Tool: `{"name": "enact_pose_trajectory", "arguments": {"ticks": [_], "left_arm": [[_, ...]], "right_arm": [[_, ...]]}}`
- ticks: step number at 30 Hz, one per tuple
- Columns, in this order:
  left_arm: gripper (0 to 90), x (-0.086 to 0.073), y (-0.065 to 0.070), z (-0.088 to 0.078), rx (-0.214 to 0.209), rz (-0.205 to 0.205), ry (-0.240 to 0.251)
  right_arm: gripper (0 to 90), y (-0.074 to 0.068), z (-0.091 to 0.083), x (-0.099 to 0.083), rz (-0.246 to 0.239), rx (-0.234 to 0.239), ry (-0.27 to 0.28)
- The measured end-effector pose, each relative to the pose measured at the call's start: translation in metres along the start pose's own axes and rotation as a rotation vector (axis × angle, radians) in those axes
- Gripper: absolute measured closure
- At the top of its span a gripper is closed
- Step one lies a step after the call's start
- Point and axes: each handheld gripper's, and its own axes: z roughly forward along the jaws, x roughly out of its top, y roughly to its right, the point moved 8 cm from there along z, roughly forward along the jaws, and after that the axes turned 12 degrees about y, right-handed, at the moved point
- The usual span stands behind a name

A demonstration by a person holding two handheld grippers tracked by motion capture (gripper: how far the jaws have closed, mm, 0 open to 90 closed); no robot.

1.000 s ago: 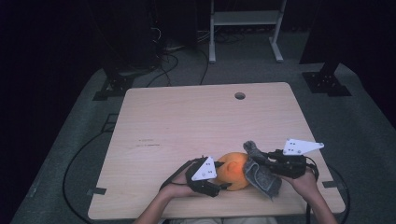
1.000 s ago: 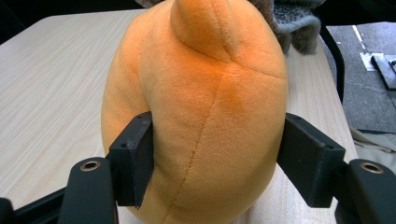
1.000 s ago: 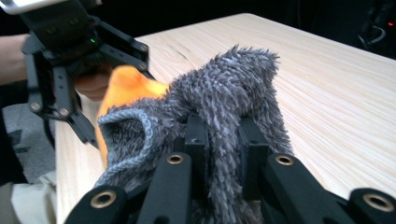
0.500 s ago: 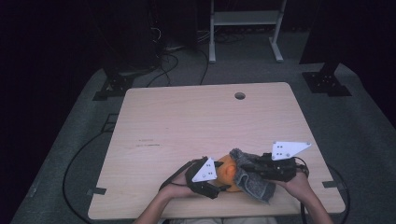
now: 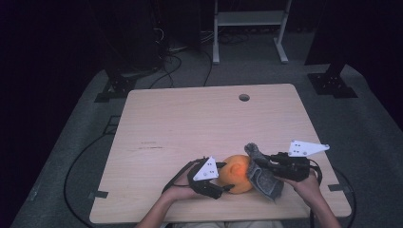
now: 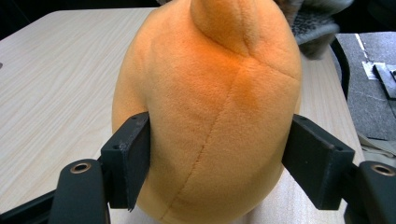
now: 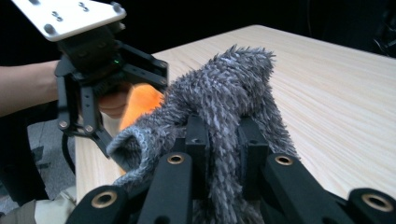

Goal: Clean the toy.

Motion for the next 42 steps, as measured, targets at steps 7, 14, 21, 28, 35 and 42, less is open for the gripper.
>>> {"name": "enact_pose_trajectory", "arguments": {"ticks": [7, 14, 21, 28, 35, 42], "left_arm": [[25.9, -0.001, -0.005, 0.0, 0.01, -0.043, 0.015], [20.2, -0.004, -0.008, -0.001, 0.01, -0.069, 0.013], [11.0, -0.018, -0.01, 0.006, 0.003, -0.127, -0.063], [31.5, 0.008, -0.014, -0.007, 0.059, -0.082, 0.044], [32.3, 0.015, -0.016, -0.018, 0.057, -0.066, 0.028], [31.2, 0.007, -0.016, -0.016, 0.054, -0.058, -0.029]], "right_arm": [[77.1, 0.022, -0.009, -0.021, 0.042, -0.084, -0.057], [76.9, 0.01, -0.006, -0.008, 0.004, -0.057, -0.028], [76.6, 0.008, -0.003, -0.017, 0.02, -0.038, -0.046], [76.5, 0.013, -0.006, -0.013, 0.045, -0.057, -0.006], [76.5, 0.018, -0.002, -0.021, 0.118, -0.055, 0.002], [76.5, 0.009, 0.001, -0.015, 0.07, -0.037, -0.003]]}}
